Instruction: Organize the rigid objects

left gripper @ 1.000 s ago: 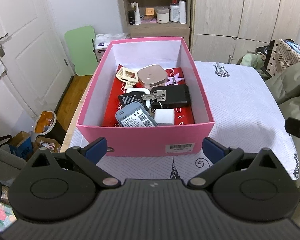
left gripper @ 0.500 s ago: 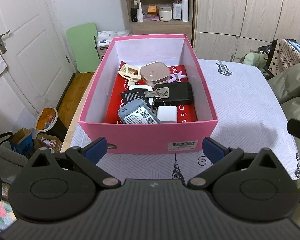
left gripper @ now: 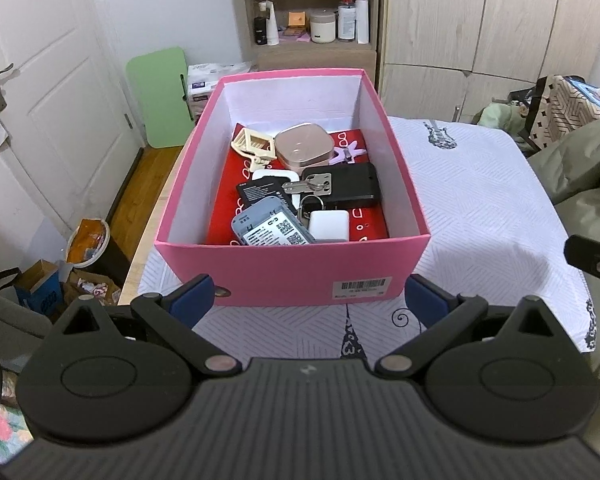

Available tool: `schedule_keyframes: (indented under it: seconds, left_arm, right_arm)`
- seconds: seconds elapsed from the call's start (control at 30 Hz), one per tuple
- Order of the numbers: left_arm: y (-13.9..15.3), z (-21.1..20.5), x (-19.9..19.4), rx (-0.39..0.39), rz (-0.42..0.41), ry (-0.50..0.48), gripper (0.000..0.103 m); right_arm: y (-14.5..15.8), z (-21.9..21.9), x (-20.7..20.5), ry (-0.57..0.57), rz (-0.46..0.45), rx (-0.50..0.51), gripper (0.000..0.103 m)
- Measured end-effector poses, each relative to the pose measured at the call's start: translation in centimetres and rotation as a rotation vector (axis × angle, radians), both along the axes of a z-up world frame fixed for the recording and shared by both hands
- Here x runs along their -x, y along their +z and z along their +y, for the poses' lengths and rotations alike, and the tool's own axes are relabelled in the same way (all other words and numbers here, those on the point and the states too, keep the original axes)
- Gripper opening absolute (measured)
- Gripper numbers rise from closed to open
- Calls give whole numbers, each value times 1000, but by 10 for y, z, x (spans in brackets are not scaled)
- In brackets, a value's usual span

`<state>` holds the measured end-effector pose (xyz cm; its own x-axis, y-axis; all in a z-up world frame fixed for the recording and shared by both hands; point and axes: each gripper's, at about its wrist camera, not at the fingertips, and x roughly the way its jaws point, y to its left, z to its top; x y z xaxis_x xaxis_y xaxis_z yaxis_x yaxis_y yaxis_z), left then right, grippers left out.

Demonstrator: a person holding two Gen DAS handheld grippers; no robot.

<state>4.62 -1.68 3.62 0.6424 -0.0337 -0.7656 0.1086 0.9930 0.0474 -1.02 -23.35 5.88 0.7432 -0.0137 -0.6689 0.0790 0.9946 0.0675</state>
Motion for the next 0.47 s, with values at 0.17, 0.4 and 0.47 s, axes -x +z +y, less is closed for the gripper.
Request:
schedule_keyframes:
  seconds: [0.17,0.4,0.47]
  left_arm:
    - [2,1,2,-7,-8,2,103]
    - [2,0,2,-7,-11,0,103]
    - [3,1,3,1,-16,-16,103]
  right_arm:
    - [-1,0,0,-2,3,-3,101]
    - [-2,0,1,-6,2,-2,101]
    - [-2,0,1,-8,4,-4,101]
